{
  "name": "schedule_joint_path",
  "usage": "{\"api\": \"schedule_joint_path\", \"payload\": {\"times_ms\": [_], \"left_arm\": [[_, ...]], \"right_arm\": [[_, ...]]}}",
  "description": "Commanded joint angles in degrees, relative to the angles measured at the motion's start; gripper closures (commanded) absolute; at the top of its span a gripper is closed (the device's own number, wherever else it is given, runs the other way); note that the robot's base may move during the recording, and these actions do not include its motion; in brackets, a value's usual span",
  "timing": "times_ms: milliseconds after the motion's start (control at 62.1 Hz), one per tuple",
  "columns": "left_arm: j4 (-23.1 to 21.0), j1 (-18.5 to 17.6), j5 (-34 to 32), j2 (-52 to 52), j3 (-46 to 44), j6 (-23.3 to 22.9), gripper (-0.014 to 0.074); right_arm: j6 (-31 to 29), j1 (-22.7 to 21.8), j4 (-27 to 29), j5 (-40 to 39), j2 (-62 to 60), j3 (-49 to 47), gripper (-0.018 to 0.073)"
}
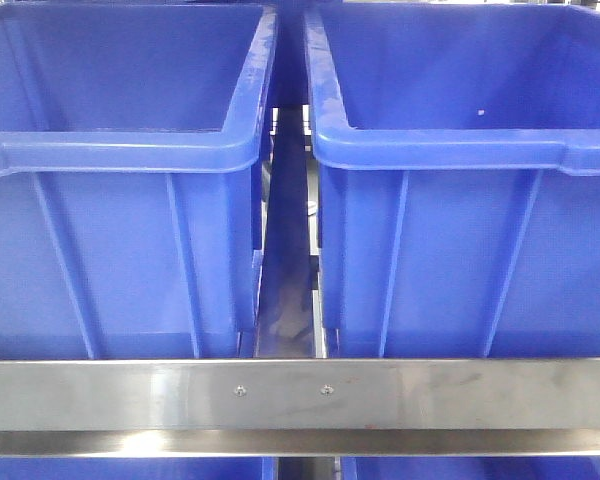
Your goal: Sort and place red and blue blocks on shelf
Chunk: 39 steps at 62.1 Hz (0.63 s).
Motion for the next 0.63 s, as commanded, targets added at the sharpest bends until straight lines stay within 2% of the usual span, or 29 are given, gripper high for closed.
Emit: {"api": "schedule_joint_path", "payload": {"times_ms": [0, 612], "left_arm": [[-0.1, -0.5, -4.2, -1.3, 2.5, 0.0, 0.0470], [-0.1, -0.5, -4.2, -1.3, 2.5, 0.0, 0.0471]], "right_arm": [[-0.2, -0.1, -0.3, -4.9, -1.2, -1.3, 0.0515], [-0.2, -0.1, -0.3, -4.9, -1.2, -1.3, 0.0515]]}}
